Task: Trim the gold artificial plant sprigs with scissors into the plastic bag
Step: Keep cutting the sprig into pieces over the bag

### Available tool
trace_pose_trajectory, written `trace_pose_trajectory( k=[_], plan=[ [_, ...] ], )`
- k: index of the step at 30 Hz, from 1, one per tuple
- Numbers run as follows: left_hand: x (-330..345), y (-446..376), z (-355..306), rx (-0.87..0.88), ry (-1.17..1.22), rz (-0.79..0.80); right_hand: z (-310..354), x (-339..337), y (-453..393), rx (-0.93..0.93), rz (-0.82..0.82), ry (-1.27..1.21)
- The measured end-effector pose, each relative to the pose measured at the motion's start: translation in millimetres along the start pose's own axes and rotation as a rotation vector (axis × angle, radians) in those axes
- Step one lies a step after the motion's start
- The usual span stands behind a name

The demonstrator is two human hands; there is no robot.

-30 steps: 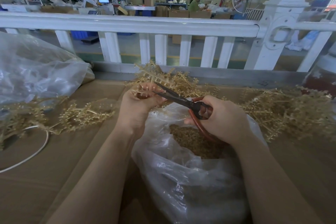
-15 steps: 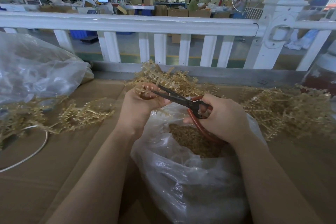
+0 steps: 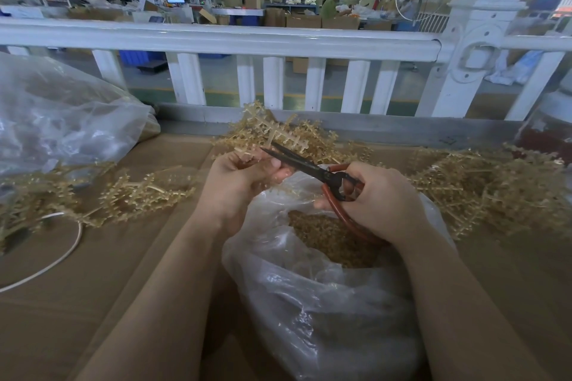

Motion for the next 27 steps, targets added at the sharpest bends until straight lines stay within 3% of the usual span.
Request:
trace_pose_trajectory(
  k=[8,15,20,27],
  plan=[
    [-11,-1,-1,0.030,-0.056,-0.137,3,-1,2,-0.038,0.011,0.059],
    [-24,-4,4,-0.045,0.058,-0.257,4,-4,3,-0.029,0.019,0.086],
    [-13,-3,5,-0.033,-0.110,-0.169,8,-6,3,-0.018,0.002,0.061],
    [-3,-1,6,-0.046,-0.135,-0.041,6,-4,3,-0.004,0.020,0.040]
  ],
)
Point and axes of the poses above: each hand's wrist, its own y-axis away from the middle knuckle, its own x-axis out of the palm, z = x × y, the point moved 6 cm from there along -y, towards the middle knuckle, and after that the axes turned 7 degrees about -x, right-handed, at the moved point
